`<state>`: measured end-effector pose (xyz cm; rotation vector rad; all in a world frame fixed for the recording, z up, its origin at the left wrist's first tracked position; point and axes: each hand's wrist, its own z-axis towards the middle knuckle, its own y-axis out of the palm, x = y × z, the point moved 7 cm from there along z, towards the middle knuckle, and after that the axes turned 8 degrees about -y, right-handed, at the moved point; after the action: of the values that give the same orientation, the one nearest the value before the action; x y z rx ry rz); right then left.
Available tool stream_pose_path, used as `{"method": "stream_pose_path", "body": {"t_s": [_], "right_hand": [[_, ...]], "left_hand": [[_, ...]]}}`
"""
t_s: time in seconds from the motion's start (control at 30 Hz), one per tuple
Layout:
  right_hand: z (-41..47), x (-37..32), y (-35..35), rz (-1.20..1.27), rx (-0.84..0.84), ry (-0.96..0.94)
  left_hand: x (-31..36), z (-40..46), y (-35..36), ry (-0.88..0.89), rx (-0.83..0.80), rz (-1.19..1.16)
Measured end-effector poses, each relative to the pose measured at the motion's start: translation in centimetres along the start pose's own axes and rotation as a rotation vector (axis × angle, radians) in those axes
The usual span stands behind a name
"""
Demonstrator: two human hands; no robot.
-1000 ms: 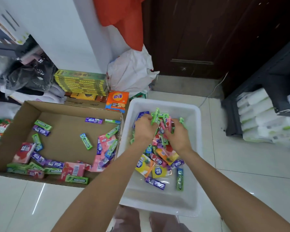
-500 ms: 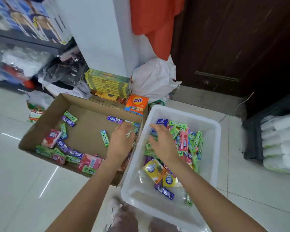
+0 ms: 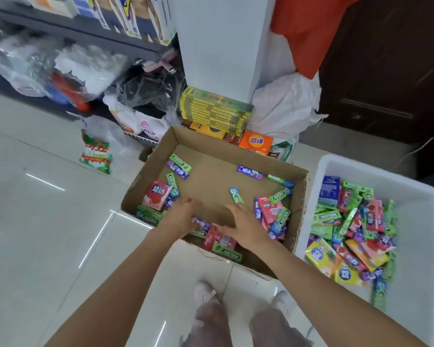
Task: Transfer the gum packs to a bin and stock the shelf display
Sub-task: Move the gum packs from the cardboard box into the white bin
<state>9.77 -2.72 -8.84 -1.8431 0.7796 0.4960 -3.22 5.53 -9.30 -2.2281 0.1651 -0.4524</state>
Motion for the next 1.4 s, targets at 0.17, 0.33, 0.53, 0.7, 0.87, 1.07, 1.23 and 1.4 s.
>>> {"method": "stream_pose_path", "body": {"t_s": [0.17,0.33,0.53,0.7,0.87,1.07,1.23,1.4], "right_hand": [[0.4,1.2,3.4,-0.064,-0.129,0.094],[0.6,2.0,3.5,-0.137,-0.145,0.134],[1.8,2.4,1.1,-0.067,0.040,0.218],[2.1,2.3,0.7,-0.060,0.078,0.250],[1.8,2.0,0.8,-0.023,0.129,0.274],[1.0,2.2,-0.5,0.077,0.290,0.301],[0.4,2.4,-1.2,0.119,0.342,0.313],[-0.5,2.2,-2.2,0.205,0.403,0.296]], "left_hand": [[-0.4,1.3,1.3,0.129,-0.087,0.224],[0.1,2.5,1.1,0.188,-0.027,0.309],[-0.5,3.6,-0.2,0.083,0.086,0.114],[-0.7,3.7,0.7,0.097,0.028,0.200],[-0.3,3.8,0.8,0.091,0.070,0.189],[-0.2,3.4,0.3,0.071,0.101,0.008],[0.1,2.9,1.0,0.047,0.065,0.075],[0.5,2.4,0.8,0.028,0.124,0.133]]}}
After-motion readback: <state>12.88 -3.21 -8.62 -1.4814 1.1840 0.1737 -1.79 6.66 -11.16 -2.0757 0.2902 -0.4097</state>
